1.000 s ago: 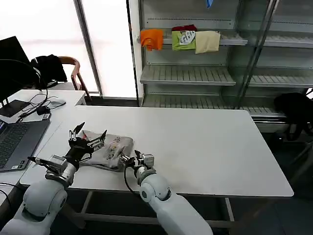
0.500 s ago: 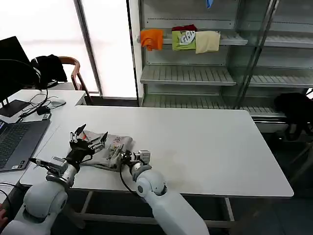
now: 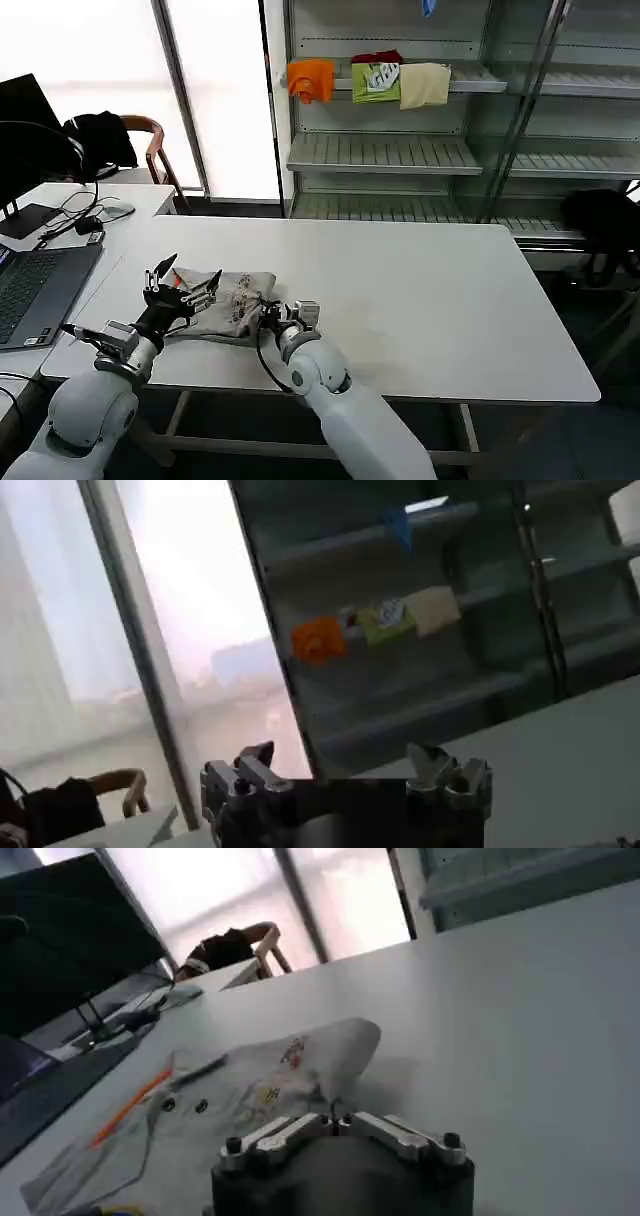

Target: Fold and organize the clothes.

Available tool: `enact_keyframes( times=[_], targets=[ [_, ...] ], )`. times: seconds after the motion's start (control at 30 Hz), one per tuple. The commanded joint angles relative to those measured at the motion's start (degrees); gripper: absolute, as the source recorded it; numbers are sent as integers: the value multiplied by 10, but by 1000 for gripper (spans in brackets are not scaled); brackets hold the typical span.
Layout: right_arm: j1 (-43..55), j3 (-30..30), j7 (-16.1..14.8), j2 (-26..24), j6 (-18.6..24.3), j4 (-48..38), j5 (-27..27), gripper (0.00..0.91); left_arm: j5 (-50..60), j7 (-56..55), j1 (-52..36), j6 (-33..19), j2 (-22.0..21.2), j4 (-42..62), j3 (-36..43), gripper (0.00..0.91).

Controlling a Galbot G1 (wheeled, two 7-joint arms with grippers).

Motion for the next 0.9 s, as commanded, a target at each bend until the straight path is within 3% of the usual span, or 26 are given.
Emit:
enact_keyframes(
  times=[0.03,0.33,0.57,0.6,0.63,0.73,0.83,0.9],
  targets=[
    [-6,22,10,-61,4,51,11,0,0,0,2,0,0,-2,0,907],
    [-30,81,8,-189,4,132,56,0,0,0,3,1,0,-3,2,907],
    [-52,110,-1,-240,15,146,62,30,1,0,0,3,-3,-1,9,907],
    [-55,114,-12,-242,15,144,57,907,0,-1,0,4,-3,-2,10,907],
    [-59,116,-37,-248,15,144,49,907,0,-1,0,4,-3,-3,10,907],
    [-72,124,-69,-265,22,159,-4,907,-1,-4,3,10,-2,-9,9,907],
    [-89,141,-71,-282,38,180,-75,907,-6,-13,7,14,0,-16,4,907],
    [-107,156,-72,-300,70,201,-104,907,-15,-22,9,18,0,-22,3,907]
  ],
)
